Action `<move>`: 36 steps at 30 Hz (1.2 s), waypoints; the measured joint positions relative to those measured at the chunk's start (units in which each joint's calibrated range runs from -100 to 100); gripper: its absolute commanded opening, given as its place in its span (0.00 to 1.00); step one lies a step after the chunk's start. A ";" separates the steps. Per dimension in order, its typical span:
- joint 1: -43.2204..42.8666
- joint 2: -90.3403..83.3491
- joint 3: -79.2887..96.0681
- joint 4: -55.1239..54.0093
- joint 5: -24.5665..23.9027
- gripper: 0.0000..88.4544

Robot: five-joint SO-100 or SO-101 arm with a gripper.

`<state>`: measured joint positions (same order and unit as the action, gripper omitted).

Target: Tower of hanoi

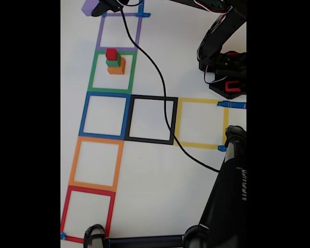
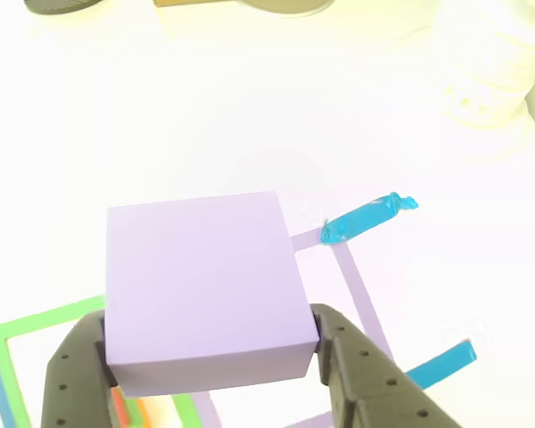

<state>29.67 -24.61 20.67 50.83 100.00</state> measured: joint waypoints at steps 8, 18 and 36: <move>-6.90 -0.17 -29.48 31.04 0.00 0.17; -22.12 -5.40 -37.80 39.74 0.00 0.17; -45.64 -12.24 -23.99 32.81 0.00 0.17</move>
<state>-15.97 -36.85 -3.32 83.64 100.00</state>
